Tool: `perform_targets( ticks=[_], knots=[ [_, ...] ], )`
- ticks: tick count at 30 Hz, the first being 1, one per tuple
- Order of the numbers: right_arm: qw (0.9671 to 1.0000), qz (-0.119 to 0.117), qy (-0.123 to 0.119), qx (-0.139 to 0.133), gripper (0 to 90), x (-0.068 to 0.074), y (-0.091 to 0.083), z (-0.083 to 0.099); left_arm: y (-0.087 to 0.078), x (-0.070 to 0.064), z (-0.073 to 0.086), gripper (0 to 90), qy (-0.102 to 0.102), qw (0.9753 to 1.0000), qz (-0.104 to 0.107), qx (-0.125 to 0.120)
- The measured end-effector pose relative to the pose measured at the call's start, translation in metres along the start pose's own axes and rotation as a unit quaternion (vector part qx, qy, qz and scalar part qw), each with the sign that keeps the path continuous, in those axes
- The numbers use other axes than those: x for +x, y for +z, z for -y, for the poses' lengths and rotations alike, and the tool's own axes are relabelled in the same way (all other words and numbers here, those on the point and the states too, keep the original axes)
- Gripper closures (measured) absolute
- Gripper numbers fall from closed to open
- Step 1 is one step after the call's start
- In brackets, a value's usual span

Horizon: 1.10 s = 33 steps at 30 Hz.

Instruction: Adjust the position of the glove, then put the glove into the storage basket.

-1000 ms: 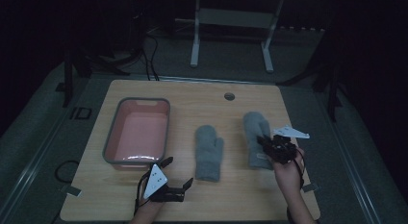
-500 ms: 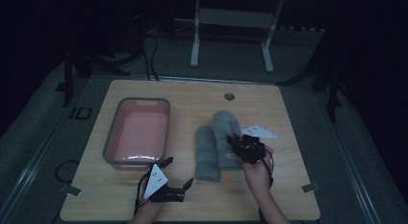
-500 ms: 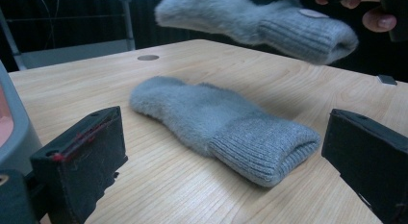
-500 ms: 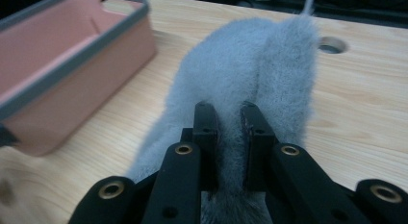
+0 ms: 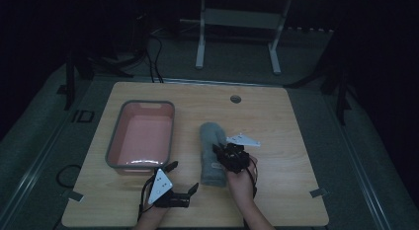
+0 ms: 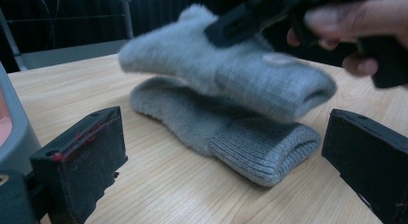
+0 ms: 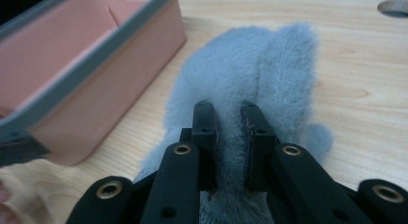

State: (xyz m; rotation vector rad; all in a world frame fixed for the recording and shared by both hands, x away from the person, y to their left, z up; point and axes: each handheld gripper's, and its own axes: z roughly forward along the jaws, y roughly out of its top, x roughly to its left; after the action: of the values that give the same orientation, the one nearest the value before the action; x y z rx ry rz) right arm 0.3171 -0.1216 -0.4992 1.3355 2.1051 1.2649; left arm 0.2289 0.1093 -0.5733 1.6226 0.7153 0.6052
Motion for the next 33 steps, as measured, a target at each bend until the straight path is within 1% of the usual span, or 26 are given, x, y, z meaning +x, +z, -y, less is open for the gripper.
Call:
perform_targets(
  ticks=[2, 4, 6, 9, 10, 11, 12, 14, 16, 18, 19, 20, 22, 23, 24, 25, 26, 27, 28, 29, 30, 31, 32, 33],
  knots=[
    [0.9999, 0.002, 0.004, 0.009, 78.3, 0.000, 0.006, 0.005, 0.000, 0.000, 0.000, 1.8, 0.000, 1.0000, 0.000, 0.000],
    [0.9998, 0.002, 0.014, 0.017, 77.3, -0.002, 0.009, 0.011, 0.000, 0.000, 0.000, 1.8, 0.000, 1.0000, -0.001, 0.001],
    [0.9994, -0.003, 0.024, 0.024, 75.1, -0.003, 0.013, 0.017, 0.000, 0.000, 0.000, 1.8, 0.001, 1.0000, -0.001, 0.003],
    [0.9991, -0.007, 0.027, 0.031, 66.7, -0.003, 0.018, 0.023, 0.001, -0.001, 0.000, 1.8, 0.004, 1.0000, -0.004, 0.004],
    [0.9992, -0.005, 0.025, 0.032, 63.2, -0.003, 0.020, 0.024, 0.001, -0.001, 0.000, 1.8, 0.003, 1.0000, -0.005, 0.004],
    [0.9992, -0.005, 0.025, 0.032, 63.2, -0.003, 0.020, 0.024, 0.001, -0.001, 0.000, 1.8, 0.003, 1.0000, -0.005, 0.004],
    [0.9992, -0.004, 0.023, 0.033, 59.3, -0.003, 0.021, 0.025, 0.001, -0.001, 0.000, 1.8, 0.002, 1.0000, -0.006, 0.005],
    [0.9993, -0.004, 0.021, 0.032, 55.0, -0.004, 0.019, 0.024, 0.001, 0.000, -0.001, 1.8, 0.000, 1.0000, -0.008, 0.006],
    [0.9994, -0.010, 0.008, 0.033, 51.5, -0.005, 0.014, 0.020, 0.001, 0.000, -0.001, 1.8, 0.000, 0.9999, -0.012, 0.010],
    [0.9993, -0.024, -0.013, 0.027, 47.3, -0.009, 0.008, 0.016, 0.001, 0.000, -0.001, 1.8, -0.002, 0.9998, -0.011, 0.015],
    [0.9992, -0.024, -0.020, 0.023, 46.0, -0.011, 0.005, 0.014, 0.002, 0.000, -0.001, 1.8, -0.006, 0.9998, -0.010, 0.019],
    [0.9990, -0.030, -0.026, 0.020, 42.7, -0.015, 0.001, 0.012, 0.002, -0.001, -0.002, 1.8, -0.006, 0.9997, -0.006, 0.021],
    [0.9988, -0.039, -0.027, 0.009, 35.6, -0.025, -0.007, 0.008, 0.003, -0.003, -0.005, 1.8, -0.003, 0.9996, 0.001, 0.030],
    [0.9986, -0.047, -0.022, 0.009, 28.6, -0.031, -0.011, 0.006, 0.003, -0.004, -0.007, 1.8, -0.005, 0.9994, 0.007, 0.033],
    [0.9977, -0.062, -0.025, 0.014, 17.9, -0.037, -0.014, 0.005, 0.004, -0.004, -0.011, 1.8, -0.008, 0.9990, 0.009, 0.043],
    [0.9971, -0.071, -0.024, 0.011, 14.6, -0.042, -0.016, 0.004, 0.005, -0.004, -0.018, 1.8, -0.020, 0.9983, 0.014, 0.052],
    [0.9959, -0.086, -0.028, -0.003, 17.1, -0.053, -0.023, 0.002, 0.007, -0.004, -0.023, 1.8, -0.024, 0.9977, 0.018, 0.061],
    [0.9952, -0.087, -0.045, -0.002, 14.9, -0.057, -0.025, 0.001, 0.008, -0.004, -0.028, 1.9, -0.030, 0.9970, 0.024, 0.067],
    [0.9945, -0.087, -0.057, -0.009, 15.8, -0.061, -0.028, 0.001, 0.010, -0.003, -0.034, 1.9, -0.039, 0.9957, 0.029, 0.078],
    [0.9945, -0.087, -0.057, -0.009, 15.8, -0.061, -0.028, 0.001, 0.010, -0.003, -0.034, 1.8, -0.039, 0.9957, 0.029, 0.078],
    [0.9932, -0.097, -0.063, -0.012, 15.9, -0.069, -0.032, -0.001, 0.016, -0.001, -0.045, 1.9, -0.062, 0.9931, 0.040, 0.091],
    [0.9926, -0.100, -0.068, -0.012, 15.9, -0.073, -0.034, -0.002, 0.020, -0.001, -0.051, 1.9, -0.069, 0.9920, 0.041, 0.097],
    [0.9922, -0.101, -0.072, -0.011, 15.9, -0.076, -0.035, -0.003, 0.024, -0.001, -0.057, 1.9, -0.070, 0.9917, 0.039, 0.100],
    [0.9921, -0.099, -0.076, -0.011, 15.9, -0.079, -0.036, -0.004, 0.028, 0.000, -0.062, 1.9, -0.072, 0.9910, 0.041, 0.105]
  ],
)
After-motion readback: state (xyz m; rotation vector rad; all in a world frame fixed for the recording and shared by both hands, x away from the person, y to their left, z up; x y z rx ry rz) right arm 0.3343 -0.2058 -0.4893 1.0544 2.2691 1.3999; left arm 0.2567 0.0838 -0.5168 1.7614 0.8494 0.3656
